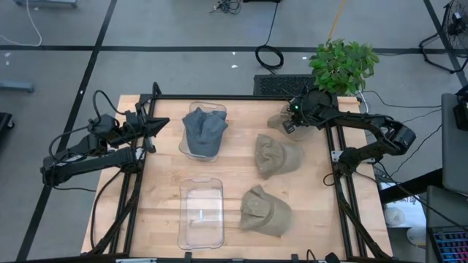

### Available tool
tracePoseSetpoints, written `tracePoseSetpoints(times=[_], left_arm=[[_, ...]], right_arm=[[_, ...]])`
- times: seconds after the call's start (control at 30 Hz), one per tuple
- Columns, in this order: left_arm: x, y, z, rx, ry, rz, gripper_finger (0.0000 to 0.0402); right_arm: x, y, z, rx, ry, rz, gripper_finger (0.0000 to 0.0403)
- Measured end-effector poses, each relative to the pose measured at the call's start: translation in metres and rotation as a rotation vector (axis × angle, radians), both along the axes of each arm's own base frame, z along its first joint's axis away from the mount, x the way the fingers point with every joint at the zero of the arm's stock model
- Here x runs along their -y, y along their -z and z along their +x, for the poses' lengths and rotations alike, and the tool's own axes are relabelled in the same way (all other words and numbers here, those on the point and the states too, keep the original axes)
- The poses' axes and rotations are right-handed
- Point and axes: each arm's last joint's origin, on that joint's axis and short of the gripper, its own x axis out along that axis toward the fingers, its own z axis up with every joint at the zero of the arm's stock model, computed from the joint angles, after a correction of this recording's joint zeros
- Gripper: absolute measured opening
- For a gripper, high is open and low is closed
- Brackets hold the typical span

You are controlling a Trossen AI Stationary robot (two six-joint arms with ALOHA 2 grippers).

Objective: Stack caps by color
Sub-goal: Put the top brown cap into the bottom transparent bin

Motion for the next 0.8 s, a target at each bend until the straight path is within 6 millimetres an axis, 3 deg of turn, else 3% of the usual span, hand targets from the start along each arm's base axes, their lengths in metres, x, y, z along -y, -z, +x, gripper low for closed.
tracePoseSetpoints(times=[0.8], left_arm=[[0.0000,0.0000,0.0000,0.000,0.000,0.000,0.0017]], right_arm=[[0.0027,-0.0029,0.0033,0.029,-0.019,-0.041,0.0004]])
